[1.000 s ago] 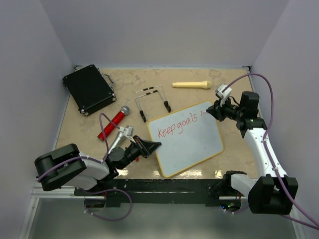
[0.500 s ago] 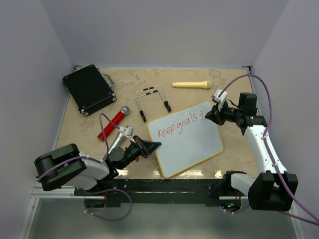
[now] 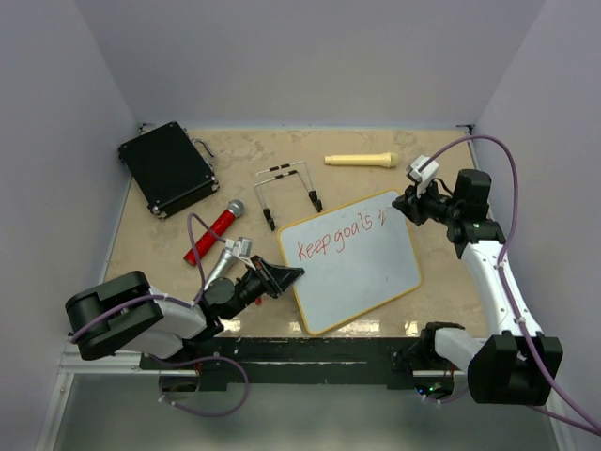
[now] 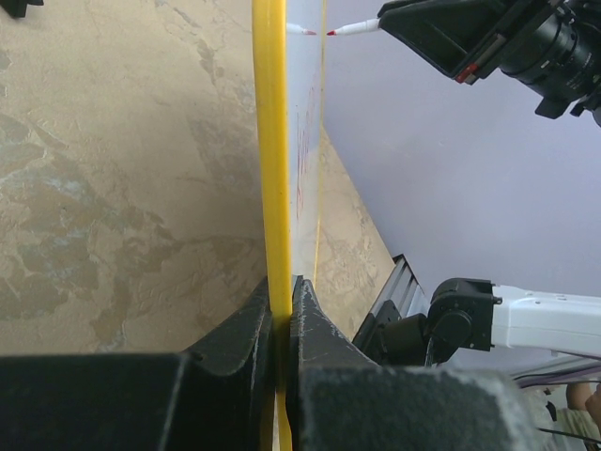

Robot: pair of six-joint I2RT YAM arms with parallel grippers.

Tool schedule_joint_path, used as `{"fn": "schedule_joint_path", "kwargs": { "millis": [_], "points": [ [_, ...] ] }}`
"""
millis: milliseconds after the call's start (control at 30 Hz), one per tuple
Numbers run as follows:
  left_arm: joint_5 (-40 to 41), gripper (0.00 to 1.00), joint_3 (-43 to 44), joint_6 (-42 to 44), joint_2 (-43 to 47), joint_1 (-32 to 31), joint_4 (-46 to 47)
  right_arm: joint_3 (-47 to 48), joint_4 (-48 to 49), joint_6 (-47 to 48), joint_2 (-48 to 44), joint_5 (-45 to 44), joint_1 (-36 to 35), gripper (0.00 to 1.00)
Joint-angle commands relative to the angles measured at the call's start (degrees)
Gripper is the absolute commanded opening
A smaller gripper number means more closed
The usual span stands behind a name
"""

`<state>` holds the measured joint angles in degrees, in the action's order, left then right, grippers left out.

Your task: Write a sentence on the whiteboard

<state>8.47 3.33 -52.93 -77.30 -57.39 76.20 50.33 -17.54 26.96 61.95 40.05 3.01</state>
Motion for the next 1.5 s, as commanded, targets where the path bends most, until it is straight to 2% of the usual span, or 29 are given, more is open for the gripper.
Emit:
{"fn": "schedule_joint_path", "kwargs": {
  "millis": [0, 567, 967, 1167, 1333, 1467],
  "points": [
    [-1.6, 0.0, 0.8, 5.9, -0.9, -0.1, 3.2, 1.2, 0.3, 0.0, 1.8, 1.2, -0.1, 0.0],
    [-1.5, 0.0, 1.0, 6.1, -1.2, 0.0, 3.2, 0.8, -9.4, 7.0, 2.6, 2.1, -0.1, 0.0],
    [-1.8, 0.0, 1.1, 6.1, -1.4, 0.0, 3.0, 2.5, 0.7, -1.1, 4.0, 0.7, -0.1, 0.0],
    [-1.8, 0.0, 1.1, 6.1, -1.8, 0.0, 3.5, 1.4, 4.6, -3.2, 3.5, -4.5, -0.1, 0.0],
    [-2.0, 0.0, 1.0, 6.0, -1.9, 0.0, 3.9, 1.4, 3.6, -2.4, 3.9, -5.1, 0.0, 0.0],
    [-1.7, 0.0, 0.6, 6.2, -1.2, -0.1, 3.7, 2.4, -1.6, 1.8, 4.1, -3.2, 0.0, 0.0]
  ]
}}
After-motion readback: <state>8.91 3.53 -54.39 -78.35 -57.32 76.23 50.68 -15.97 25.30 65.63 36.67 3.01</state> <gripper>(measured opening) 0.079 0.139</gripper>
